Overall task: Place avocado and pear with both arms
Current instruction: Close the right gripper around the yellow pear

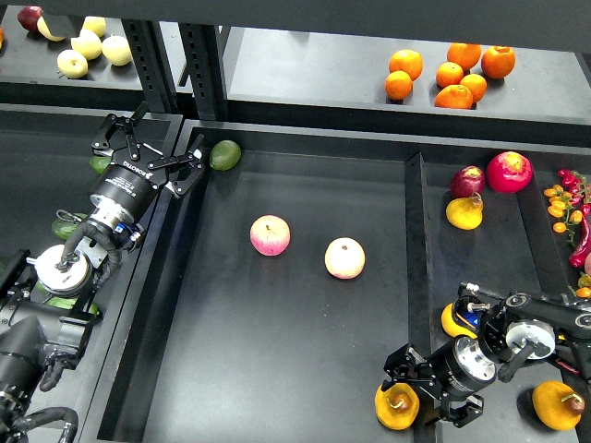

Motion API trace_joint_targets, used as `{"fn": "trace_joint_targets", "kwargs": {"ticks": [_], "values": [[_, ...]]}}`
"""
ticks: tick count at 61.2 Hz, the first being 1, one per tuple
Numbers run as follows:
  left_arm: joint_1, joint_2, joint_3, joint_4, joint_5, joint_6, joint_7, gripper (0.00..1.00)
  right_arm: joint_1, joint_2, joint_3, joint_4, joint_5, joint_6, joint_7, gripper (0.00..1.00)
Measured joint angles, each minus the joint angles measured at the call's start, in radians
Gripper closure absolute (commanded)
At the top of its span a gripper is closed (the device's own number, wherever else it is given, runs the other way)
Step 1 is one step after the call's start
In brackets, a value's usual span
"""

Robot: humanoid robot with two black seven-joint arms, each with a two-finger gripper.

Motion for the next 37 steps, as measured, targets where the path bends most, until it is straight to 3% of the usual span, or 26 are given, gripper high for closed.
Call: {"fn": "trace_joint_targets", "kwargs": {"ticks": [10, 20, 37], "values": [[0.001, 0.0, 0.0, -0.001, 0.0, 0.0, 0.0, 0.01, 0.0, 0.01, 0.0, -0.01, 0.0, 0.0, 0.0, 0.25], [0.002, 0.0, 0.0, -0.002, -0.001, 0.0, 0.0, 0.01, -0.008, 0.01, 0.0, -0.012, 0.001, 0.0, 0.0, 0.5], [0.002, 0.0, 0.0, -0.002, -0.001, 0.0, 0.0, 0.01, -0.025, 0.01, 0.016, -0.01, 0.006, 0.0, 0.0, 0.73]]}}
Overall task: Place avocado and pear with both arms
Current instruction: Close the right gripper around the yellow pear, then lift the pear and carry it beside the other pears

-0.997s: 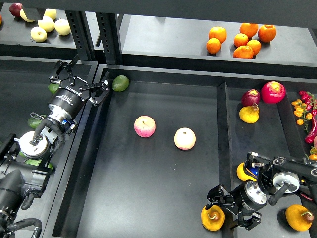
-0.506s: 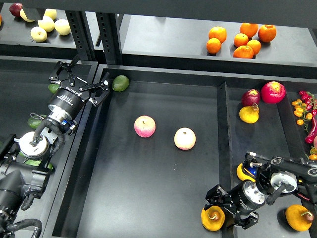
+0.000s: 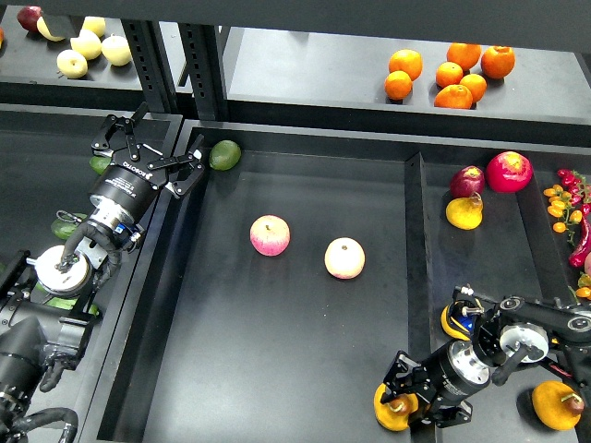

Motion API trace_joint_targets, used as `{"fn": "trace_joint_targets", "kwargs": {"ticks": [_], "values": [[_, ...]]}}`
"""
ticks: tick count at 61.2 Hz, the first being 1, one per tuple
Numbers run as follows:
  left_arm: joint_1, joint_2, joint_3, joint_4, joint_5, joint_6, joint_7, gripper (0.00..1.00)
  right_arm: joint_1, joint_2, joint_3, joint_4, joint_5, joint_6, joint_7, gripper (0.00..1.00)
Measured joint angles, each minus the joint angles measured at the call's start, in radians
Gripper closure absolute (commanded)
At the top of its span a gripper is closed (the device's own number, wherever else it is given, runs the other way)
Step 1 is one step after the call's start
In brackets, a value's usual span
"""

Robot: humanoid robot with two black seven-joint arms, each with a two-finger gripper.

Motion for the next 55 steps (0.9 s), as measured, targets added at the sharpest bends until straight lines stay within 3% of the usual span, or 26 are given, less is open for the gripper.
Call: {"fn": "trace_joint_targets", "kwargs": {"ticks": [11, 19, 55], "values": [[0.0, 0.0, 0.0, 0.0, 0.0, 0.0, 0.0, 0.01, -0.013, 0.0, 0.029, 0.001, 0.0, 0.0, 0.0, 0.89], [0.0, 0.0, 0.0, 0.0, 0.0, 0.0, 0.0, 0.01, -0.021, 0.0, 0.05, -0.004, 0.003, 0.0, 0.0, 0.95], [0.0, 0.0, -0.001, 0.0, 0.001, 0.0, -0.002, 0.01, 0.021, -0.066, 0.186, 0.021, 0.127, 0.0, 0.001, 0.97]]}}
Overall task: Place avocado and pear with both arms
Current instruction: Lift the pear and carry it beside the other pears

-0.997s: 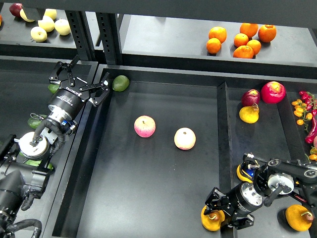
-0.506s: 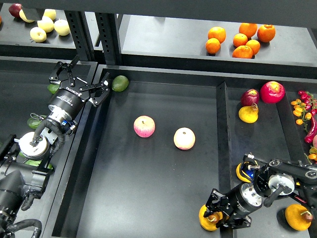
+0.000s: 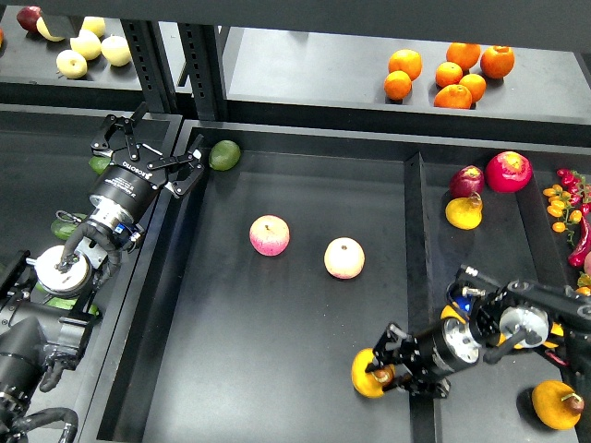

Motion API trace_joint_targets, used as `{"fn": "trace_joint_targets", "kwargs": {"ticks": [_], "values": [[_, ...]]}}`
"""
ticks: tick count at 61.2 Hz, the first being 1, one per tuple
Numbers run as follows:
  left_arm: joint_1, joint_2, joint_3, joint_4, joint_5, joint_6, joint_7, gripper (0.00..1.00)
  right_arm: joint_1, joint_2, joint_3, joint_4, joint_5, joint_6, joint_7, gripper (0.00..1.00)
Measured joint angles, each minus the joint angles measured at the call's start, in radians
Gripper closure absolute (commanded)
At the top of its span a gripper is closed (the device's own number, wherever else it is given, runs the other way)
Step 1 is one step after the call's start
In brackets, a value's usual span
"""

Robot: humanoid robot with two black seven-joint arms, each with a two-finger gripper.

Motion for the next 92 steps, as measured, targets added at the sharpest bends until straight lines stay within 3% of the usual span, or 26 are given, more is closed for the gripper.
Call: {"fn": "trace_joint_targets", "kwargs": {"ticks": [22, 47, 92], "values": [[0.0, 0.0, 0.001, -0.002, 0.0, 0.0, 0.002, 0.01, 0.057, -0.227, -0.026, 0.067, 0.109, 0.0, 0.0, 0.96], [0.0, 0.0, 0.002, -0.001, 0.0, 0.0, 0.003, 0.01, 0.047, -0.385, -0.102, 0.103, 0.131, 0.0, 0.0, 0.96], [-0.003, 0.0, 0.002, -0.003, 0.0, 0.0, 0.003, 0.01, -0.104, -0.41, -0.167, 0.061, 0.096, 0.0, 0.0, 0.94]]}}
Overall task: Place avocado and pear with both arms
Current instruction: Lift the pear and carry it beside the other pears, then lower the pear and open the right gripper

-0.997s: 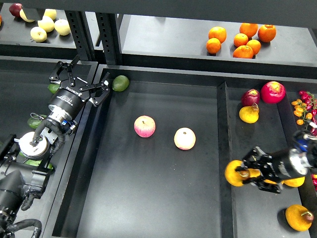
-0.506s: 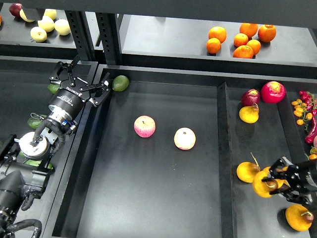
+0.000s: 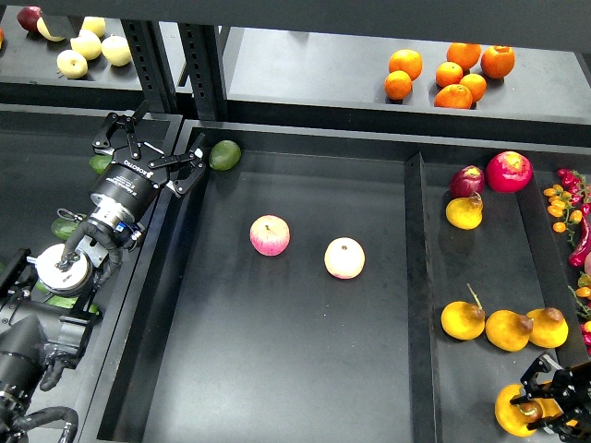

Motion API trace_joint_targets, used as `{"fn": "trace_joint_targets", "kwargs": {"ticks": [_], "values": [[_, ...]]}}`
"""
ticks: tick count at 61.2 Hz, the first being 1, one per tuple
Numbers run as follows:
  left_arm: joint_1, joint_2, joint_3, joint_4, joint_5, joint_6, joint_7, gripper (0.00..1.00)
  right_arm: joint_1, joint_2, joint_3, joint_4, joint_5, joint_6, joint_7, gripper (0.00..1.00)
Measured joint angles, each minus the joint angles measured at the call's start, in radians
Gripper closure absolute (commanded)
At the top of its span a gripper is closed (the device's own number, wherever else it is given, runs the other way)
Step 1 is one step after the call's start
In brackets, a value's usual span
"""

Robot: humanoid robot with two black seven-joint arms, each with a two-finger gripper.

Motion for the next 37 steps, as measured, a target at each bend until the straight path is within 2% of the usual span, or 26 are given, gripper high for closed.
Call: {"fn": "trace_joint_targets", "kwargs": {"ticks": [12, 37], "values": [[0.0, 0.0, 0.0, 0.0, 0.0, 0.0, 0.0, 0.01, -0.012, 0.015, 0.004, -0.016, 0.001, 0.0, 0.0, 0.79], [0.001, 0.0, -0.002, 0.0, 0.0, 0.0, 0.0, 0.01, -0.04, 0.039, 0.021, -0.037, 0.002, 0.0, 0.0, 0.78]]}}
